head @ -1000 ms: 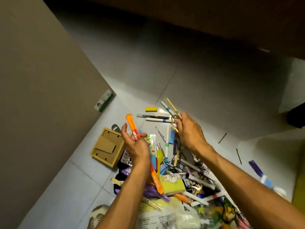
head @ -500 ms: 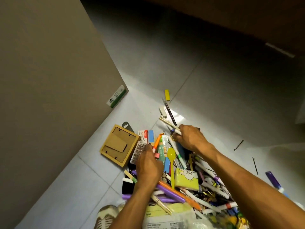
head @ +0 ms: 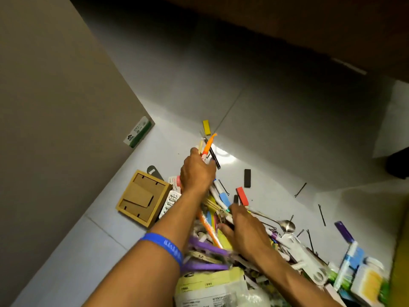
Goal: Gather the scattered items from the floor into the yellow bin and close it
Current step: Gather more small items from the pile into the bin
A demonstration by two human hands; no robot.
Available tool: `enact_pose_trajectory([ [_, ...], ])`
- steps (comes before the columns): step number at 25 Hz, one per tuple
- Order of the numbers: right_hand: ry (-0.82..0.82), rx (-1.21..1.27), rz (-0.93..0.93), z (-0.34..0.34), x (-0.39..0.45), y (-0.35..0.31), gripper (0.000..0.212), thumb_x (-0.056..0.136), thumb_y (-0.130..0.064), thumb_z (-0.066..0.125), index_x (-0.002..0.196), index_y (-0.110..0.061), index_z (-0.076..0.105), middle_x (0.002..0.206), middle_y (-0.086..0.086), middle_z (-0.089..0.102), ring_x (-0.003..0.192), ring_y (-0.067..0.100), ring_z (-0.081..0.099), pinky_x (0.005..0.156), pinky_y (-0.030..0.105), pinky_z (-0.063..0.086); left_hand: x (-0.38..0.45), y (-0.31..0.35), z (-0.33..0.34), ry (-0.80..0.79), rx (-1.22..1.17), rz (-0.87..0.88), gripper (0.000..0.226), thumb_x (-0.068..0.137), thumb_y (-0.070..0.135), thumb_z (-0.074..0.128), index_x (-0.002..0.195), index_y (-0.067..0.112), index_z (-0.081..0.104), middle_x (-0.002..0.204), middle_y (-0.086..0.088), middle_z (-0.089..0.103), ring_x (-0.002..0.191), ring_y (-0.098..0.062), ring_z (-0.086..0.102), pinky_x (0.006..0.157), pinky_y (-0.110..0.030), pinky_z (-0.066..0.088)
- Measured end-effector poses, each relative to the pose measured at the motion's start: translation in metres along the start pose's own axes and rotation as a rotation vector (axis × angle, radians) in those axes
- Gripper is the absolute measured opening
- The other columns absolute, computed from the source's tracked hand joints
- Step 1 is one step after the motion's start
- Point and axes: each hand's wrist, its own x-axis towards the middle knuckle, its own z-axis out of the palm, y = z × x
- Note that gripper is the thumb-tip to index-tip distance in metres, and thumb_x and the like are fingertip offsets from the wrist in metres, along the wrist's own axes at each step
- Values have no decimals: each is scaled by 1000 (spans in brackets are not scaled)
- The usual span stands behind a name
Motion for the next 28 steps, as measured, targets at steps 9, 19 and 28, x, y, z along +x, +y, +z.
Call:
enact_pose_trajectory([
  [9, -71, 387, 229, -12, 4, 18, 17, 87, -41, 68, 91, -25, 64, 84, -6, 63, 69, 12, 62, 58, 27, 47, -5, -6, 16, -55, -213, -123, 26, 91, 35, 57, 83, 12, 66, 76, -5, 67, 69, -24, 64, 57, -30, 50],
  [19, 50, 1337, 254, -135, -100, 38, 20, 89, -23, 66, 95, -4, 62, 69, 3, 63, 45, 10, 41, 36, 19, 32, -118, 85, -52, -256, -1028, -196, 11, 88, 18, 61, 91, 9, 65, 49, 0, 48, 39, -11, 40, 37, -18, 30],
  [28, 967, 1621, 415, -246, -270, 151, 13, 94, -12, 58, 104, -6, 56, 66, 9, 59, 37, 9, 43, 32, 17, 31, -335, 271, 41, -898, -888, 29, 14, 95, 2, 47, 94, 11, 58, 55, -2, 51, 43, -10, 44, 40, -18, 36],
])
